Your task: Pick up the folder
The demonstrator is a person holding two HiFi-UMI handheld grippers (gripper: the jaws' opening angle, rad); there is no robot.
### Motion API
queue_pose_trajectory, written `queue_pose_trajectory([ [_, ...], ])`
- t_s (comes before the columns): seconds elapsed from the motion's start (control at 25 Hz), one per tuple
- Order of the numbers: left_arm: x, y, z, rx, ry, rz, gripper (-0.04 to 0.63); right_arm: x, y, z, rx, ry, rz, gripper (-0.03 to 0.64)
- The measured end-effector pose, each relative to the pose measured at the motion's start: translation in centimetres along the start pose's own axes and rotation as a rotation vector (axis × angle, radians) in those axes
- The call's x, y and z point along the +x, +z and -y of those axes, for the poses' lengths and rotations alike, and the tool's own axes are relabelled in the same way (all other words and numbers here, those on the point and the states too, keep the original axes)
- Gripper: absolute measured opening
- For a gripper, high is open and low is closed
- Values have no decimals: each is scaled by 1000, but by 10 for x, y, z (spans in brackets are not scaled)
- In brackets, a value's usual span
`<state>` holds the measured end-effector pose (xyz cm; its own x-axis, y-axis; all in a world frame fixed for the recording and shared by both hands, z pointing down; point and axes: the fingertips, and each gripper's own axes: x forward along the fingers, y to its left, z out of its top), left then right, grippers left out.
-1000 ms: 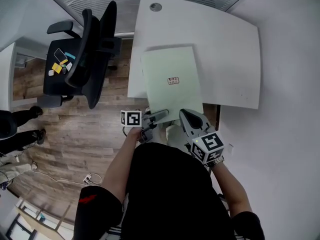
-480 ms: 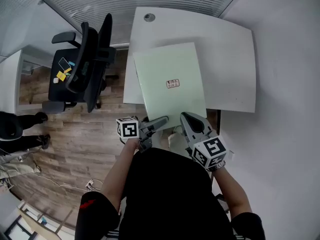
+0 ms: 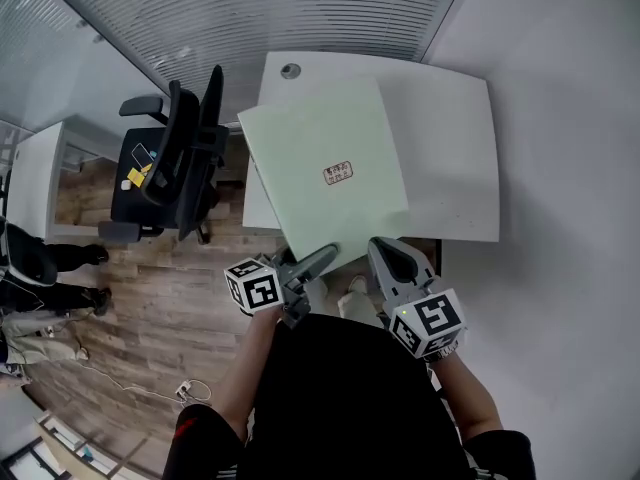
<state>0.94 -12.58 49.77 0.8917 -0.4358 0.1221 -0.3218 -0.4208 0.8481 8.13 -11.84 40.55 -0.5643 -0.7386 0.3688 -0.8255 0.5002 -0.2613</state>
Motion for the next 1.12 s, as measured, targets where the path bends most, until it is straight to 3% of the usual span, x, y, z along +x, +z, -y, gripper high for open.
queue_pose_trajectory([
  [0.2,-2,17,37,150,90,35,265,-27,23,2,-10,-8,55,2],
  [0.52,1,2,101,295,214,166,265,-98,22,17,-2,-16,150,2],
  [0.8,-12,34,130,402,351,283,265,-106,42,16,17,1,199,2],
  [1.12,-17,21,164,554,447,331,265,-130,34,15,-7,24,215,2],
])
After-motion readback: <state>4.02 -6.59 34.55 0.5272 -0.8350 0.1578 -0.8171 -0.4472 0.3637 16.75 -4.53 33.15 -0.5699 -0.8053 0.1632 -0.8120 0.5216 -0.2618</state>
